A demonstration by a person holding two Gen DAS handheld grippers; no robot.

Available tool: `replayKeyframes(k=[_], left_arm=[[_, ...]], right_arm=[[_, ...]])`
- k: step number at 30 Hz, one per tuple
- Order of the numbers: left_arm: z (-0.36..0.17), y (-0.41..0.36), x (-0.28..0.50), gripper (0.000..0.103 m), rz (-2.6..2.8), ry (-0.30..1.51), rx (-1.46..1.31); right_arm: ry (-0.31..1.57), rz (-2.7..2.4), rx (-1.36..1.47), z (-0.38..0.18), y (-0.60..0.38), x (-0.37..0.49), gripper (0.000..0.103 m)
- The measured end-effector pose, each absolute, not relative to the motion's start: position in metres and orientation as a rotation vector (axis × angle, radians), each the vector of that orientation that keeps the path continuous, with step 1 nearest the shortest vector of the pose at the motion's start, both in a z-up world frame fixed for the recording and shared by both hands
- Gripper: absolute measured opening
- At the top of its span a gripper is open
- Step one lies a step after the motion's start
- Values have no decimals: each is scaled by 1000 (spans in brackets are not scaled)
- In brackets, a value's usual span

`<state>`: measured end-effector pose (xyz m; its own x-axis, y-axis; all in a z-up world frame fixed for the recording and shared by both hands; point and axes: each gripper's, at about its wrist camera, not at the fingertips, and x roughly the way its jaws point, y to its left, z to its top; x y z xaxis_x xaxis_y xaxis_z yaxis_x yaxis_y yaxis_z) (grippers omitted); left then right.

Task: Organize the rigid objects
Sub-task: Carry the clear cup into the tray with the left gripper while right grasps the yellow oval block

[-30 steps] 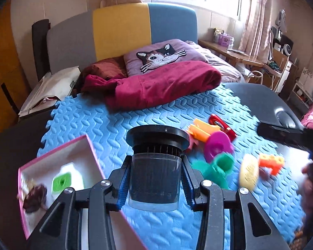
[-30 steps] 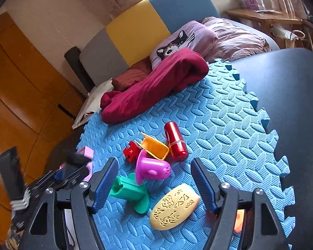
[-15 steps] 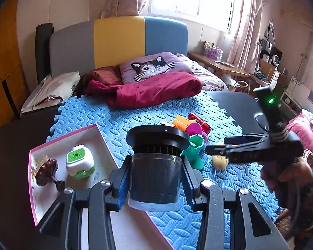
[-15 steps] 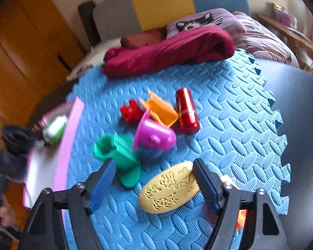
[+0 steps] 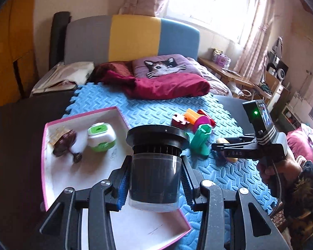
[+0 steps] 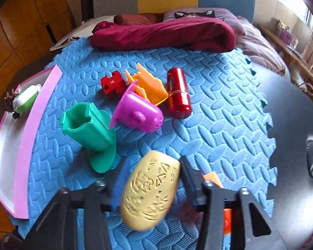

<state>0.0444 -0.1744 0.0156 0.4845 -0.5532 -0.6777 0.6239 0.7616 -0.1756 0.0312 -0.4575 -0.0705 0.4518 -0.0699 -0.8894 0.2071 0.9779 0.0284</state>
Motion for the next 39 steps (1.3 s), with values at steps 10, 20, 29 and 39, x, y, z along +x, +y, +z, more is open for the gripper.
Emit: replayKeyframes(k=[10, 20, 29, 39], left_arm=[[4, -120, 49, 44, -604, 849, 6], [-2, -85, 68, 44, -574, 908, -149], [-22, -126, 93, 44, -620, 1010, -161], [-50, -177, 134, 44, -628, 1119, -103]], right_arm=[[1083, -166, 147, -71, -458, 31, 47], [1080, -156, 123, -72, -452, 30, 53], [1075, -144, 112, -71, -451, 30, 47], [1068, -126, 100, -71, -449, 32, 42]])
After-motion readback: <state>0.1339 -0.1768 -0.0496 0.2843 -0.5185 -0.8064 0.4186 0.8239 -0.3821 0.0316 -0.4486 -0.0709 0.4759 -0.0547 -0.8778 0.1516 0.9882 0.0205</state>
